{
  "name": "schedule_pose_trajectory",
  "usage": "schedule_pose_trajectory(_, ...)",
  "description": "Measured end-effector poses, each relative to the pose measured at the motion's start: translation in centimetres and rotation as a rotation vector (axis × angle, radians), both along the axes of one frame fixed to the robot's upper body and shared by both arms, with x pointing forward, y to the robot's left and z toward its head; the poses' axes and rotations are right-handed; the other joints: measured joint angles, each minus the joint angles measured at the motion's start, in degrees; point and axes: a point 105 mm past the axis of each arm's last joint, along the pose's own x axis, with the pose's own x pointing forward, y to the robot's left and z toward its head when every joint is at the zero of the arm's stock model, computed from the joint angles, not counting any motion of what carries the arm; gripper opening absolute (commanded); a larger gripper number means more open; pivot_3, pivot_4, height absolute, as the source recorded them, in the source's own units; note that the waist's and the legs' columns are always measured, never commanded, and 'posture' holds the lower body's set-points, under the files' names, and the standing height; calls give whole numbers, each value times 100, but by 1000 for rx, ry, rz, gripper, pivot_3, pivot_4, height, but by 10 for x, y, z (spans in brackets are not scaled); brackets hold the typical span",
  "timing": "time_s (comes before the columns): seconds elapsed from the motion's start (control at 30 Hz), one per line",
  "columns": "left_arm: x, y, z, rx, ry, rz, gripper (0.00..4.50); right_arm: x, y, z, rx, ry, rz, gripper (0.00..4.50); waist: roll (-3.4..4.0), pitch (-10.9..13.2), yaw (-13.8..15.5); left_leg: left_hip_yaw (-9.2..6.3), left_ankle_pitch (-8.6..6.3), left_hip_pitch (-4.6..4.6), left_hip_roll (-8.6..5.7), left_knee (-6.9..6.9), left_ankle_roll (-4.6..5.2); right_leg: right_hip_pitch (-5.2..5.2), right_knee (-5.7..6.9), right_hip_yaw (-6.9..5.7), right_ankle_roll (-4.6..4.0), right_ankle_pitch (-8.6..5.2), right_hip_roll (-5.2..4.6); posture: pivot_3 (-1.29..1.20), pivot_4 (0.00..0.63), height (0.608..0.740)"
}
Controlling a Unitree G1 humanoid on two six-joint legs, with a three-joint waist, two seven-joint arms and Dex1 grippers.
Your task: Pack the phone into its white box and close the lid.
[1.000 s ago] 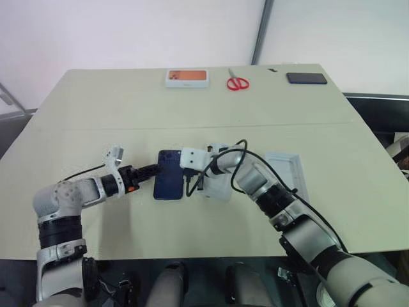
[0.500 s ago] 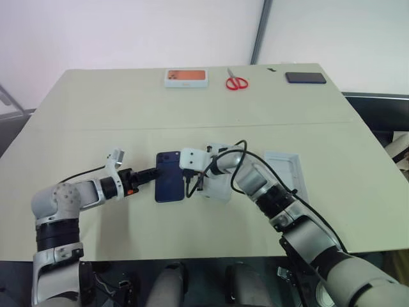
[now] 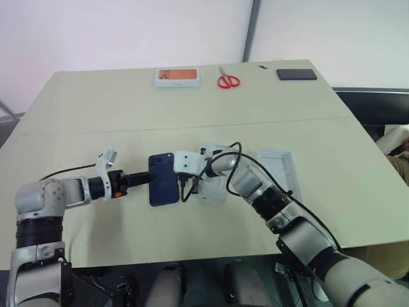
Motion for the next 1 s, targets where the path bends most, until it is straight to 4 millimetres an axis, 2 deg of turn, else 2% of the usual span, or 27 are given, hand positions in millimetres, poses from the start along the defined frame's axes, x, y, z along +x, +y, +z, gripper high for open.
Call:
schedule_pose_trajectory(0.33,-2,-3,-2,-13,12,-6,3400,0,0,0,0,-2,3,42,0,0,11,0,0,1,1,0,0,2,0,3,-1,0,-1,0,150,740)
schedule_pose_trajectory(0.63,10,-32,-10,-139,9,25,3400,6,-15,-2,-22,0,-35,42,4,-10,183,-2,2,27,-9,6,-1,46,-7,-16,1,-1,-22,0,150,740)
schedule_pose_trajectory(0.77,8,-60,-7,-265,46,-42,3400,3,-7,0,-9,-4,-17,42,-19,-5,154,-3,3,8,-13,6,-2,24,-8,-13,3,-1,-19,0,150,740)
schedule_pose_trajectory(0.87,7,-57,-5,-225,59,-57,3400,1,-2,0,-3,-7,-1,42,-24,-2,25,-2,4,4,-8,-8,-5,7,-5,-6,1,-2,-9,0,150,740)
schedule_pose_trajectory(1.0,6,-52,-4,-194,58,-60,3400,0,1,0,2,-8,3,42,-24,-1,-11,-1,6,5,-1,-10,-8,2,-2,1,-1,0,2,0,150,740)
